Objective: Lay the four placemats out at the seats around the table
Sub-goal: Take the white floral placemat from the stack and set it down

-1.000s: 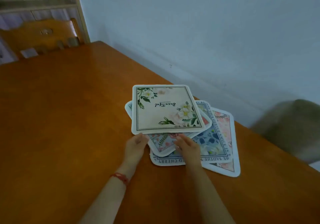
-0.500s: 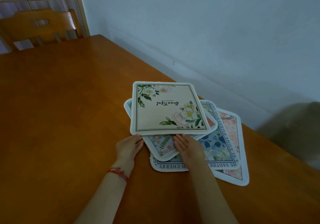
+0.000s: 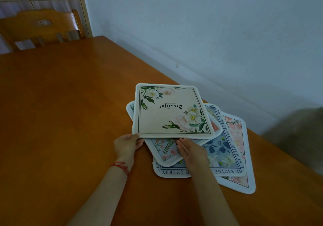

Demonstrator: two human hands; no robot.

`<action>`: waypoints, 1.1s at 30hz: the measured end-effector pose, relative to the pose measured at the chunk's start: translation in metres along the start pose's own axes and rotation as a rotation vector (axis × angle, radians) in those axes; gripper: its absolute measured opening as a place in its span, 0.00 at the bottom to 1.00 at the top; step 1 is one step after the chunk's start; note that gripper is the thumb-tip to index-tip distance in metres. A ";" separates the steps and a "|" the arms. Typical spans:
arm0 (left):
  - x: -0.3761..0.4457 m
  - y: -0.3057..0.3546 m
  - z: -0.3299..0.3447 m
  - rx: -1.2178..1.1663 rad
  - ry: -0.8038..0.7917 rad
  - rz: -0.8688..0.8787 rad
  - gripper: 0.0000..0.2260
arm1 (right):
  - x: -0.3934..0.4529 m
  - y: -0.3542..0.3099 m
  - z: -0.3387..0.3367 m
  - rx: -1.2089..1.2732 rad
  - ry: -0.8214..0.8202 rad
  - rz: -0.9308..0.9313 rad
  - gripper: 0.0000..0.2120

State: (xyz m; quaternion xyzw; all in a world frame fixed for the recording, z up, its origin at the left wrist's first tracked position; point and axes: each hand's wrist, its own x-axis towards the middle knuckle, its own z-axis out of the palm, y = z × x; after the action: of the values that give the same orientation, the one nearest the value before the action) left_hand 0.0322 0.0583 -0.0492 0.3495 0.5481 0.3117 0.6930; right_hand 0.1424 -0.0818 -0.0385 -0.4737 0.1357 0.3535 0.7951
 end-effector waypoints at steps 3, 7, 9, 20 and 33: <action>-0.001 -0.003 -0.004 0.050 -0.031 0.061 0.08 | -0.004 -0.003 0.003 -0.023 0.011 0.001 0.21; -0.010 -0.008 -0.012 0.044 -0.065 0.081 0.07 | -0.015 -0.003 0.004 -0.067 0.072 0.003 0.21; -0.018 -0.009 -0.015 0.038 -0.077 0.083 0.07 | -0.020 -0.002 0.003 -0.110 0.104 -0.013 0.21; -0.063 -0.016 -0.049 0.058 -0.065 0.071 0.03 | -0.052 0.015 -0.009 -0.112 0.139 -0.010 0.19; -0.102 -0.024 -0.122 0.208 -0.076 0.060 0.03 | -0.091 0.038 -0.023 -0.139 0.279 -0.040 0.15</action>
State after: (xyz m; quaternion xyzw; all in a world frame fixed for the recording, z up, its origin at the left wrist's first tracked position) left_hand -0.1066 -0.0206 -0.0328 0.4473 0.5400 0.2603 0.6637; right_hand 0.0537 -0.1296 -0.0250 -0.5748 0.2105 0.2769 0.7407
